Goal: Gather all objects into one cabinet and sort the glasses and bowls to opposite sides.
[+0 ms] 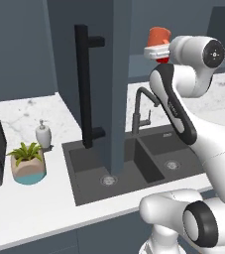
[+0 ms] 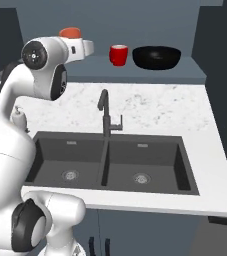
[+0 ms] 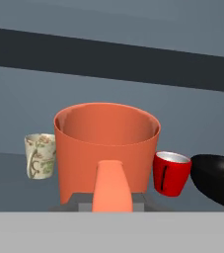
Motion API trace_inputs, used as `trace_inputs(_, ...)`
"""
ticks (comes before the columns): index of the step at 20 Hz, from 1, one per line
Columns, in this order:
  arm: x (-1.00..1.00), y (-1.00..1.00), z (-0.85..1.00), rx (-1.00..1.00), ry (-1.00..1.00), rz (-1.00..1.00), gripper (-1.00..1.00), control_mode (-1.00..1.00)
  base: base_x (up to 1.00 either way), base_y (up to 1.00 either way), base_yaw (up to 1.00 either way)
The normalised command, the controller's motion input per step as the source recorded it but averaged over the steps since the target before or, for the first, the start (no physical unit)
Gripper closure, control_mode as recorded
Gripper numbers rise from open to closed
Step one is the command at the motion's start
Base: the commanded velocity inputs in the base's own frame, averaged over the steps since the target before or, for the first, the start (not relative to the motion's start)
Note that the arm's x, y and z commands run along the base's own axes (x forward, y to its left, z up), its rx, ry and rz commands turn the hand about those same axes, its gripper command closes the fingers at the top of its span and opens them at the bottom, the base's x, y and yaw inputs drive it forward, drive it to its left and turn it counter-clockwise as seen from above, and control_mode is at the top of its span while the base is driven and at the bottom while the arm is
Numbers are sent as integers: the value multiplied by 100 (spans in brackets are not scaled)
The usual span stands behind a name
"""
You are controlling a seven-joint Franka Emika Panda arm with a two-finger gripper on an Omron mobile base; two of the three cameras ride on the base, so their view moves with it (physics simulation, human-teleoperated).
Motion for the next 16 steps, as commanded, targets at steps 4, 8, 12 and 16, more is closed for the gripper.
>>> trace_inputs(4,0,0,0,0,0,0,100,100,22,-14,0)
trace_inputs(8,0,0,0,0,0,0,100,100,0,-3,0)
trace_inputs(12,0,0,0,0,0,0,100,100,0,0,1)
trace_inputs(16,0,0,0,0,0,0,100,100,0,0,2)
